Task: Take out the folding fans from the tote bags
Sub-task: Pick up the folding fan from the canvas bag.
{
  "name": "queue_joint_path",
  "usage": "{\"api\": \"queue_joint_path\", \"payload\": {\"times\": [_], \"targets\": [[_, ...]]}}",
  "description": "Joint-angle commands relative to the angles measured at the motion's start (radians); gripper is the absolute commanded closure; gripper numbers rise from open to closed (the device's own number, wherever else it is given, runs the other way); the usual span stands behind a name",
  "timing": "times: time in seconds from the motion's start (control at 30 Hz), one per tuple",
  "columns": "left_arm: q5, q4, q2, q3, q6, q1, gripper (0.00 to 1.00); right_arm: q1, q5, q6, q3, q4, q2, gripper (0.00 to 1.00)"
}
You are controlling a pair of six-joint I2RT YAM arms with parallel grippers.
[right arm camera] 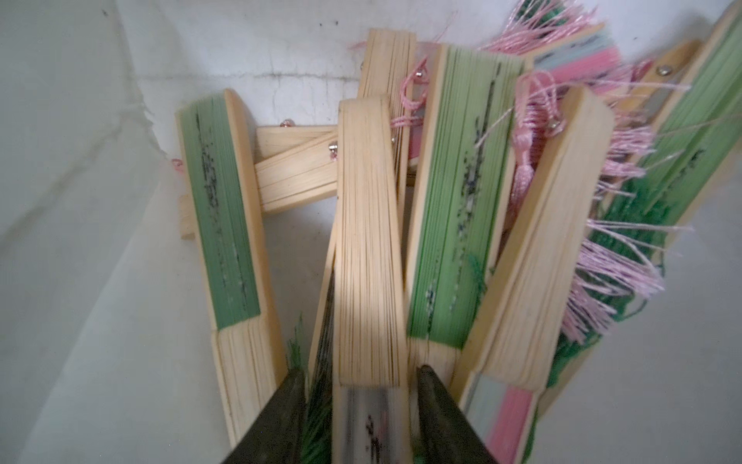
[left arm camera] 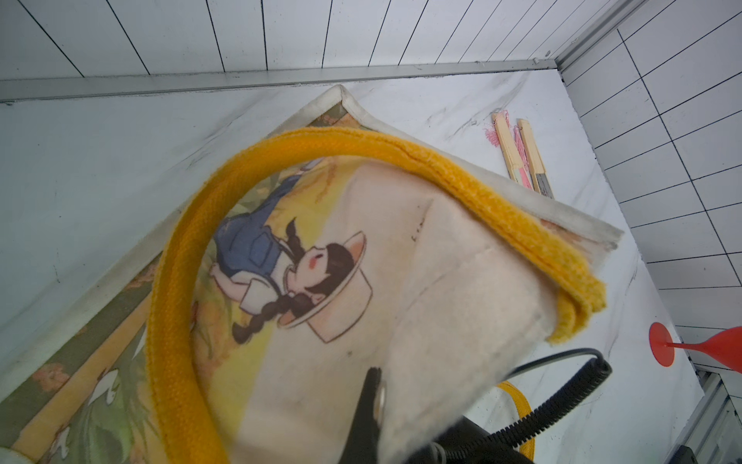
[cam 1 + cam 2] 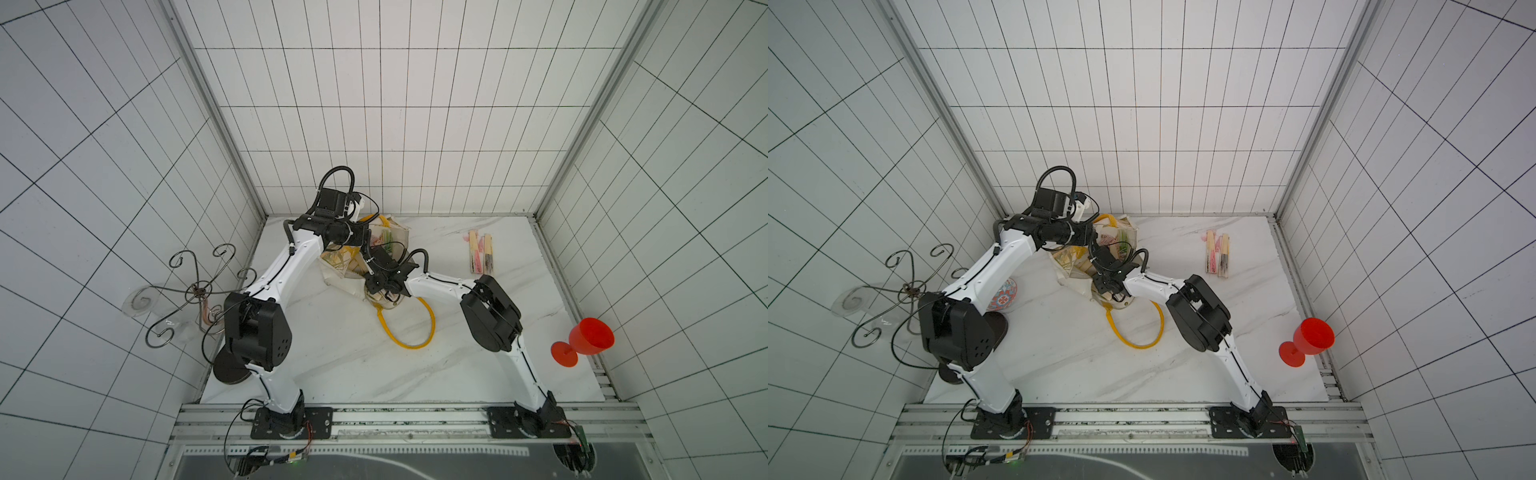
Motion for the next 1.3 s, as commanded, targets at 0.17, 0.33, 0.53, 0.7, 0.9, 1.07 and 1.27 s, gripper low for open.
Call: {"api": "queue_joint_path", "payload": {"times": [0.17, 0.33, 0.53, 0.7, 0.9, 1.07, 1.27], "targets": [[0.045, 0.017, -0.027, -0.013, -0.006, 0.0, 1.0, 0.015, 0.106, -0.035, -0.025, -0.052, 0.013, 0.51], [0.05, 0.019, -0.03, -0.013, -0.009, 0.0, 1.0, 0.013, 0.165, -0.038, 0.017, -0.081, 0.033, 0.58], [0.049, 0.02, -0.028, -0.013, -0.013, -0.001, 1.0, 0.013, 0.109, -0.039, 0.023, -0.072, 0.017, 0.63], [0.045, 0.02, -0.027, -0.01, -0.01, 0.0, 1.0, 0.014, 0.026, -0.004, 0.014, -0.053, 0.023, 0.72], [0.043, 0.017, -0.024, -0.01, -0.013, 0.0, 1.0, 0.013, 0.012, 0.009, 0.022, -0.065, 0.012, 0.85], [0.04, 0.017, -0.024, -0.011, -0.013, 0.0, 1.0, 0.011, 0.038, 0.013, 0.017, -0.07, -0.037, 0.87], [0.03, 0.019, -0.025, -0.01, -0.016, -0.001, 1.0, 0.011, 0.074, 0.024, 0.004, -0.081, -0.095, 0.91]]}}
